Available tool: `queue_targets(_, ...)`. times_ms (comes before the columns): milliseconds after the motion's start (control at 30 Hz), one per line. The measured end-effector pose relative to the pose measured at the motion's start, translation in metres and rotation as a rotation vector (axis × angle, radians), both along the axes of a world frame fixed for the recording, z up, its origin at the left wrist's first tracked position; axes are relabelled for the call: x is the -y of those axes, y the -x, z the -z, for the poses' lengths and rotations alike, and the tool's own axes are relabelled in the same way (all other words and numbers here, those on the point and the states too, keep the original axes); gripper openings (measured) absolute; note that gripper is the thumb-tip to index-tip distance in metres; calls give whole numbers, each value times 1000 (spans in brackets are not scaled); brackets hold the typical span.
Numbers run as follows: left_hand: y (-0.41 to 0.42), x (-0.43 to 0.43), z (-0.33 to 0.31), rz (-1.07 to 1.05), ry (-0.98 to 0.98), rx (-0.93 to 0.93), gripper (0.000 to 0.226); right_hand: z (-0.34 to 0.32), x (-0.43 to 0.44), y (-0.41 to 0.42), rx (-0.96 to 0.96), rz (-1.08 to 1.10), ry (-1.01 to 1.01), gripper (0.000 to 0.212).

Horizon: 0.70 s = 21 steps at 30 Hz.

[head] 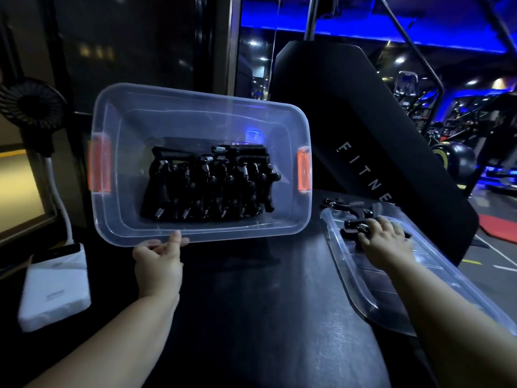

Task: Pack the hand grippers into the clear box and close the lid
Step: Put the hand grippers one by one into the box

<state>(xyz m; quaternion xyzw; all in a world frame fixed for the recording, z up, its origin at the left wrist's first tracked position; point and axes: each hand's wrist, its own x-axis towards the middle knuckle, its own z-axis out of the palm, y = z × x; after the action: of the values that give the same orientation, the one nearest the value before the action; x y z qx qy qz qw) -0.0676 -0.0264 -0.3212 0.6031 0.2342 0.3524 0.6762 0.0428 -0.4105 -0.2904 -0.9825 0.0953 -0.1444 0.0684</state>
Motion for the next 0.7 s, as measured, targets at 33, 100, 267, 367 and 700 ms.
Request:
queue_targets(33,-1,0,0,0,-4,3,33,-1,2,-4,-10,3,4,56)
queue_targets(100,-1,0,1,-5,-10,8,32,-1,4,-10,-50,11,19,56)
queue_targets(267,-5,-1,3,-22,-24,9,30,4,3,-19,-52,23,53,51)
queue_targets(367,-6,-1,4,-24,-26,13,31,3,1,-19,-46,34,79,53)
queue_targets(700,-3,1,3,-12,-17,19,31,-1,-3,4,50,25,-121,62)
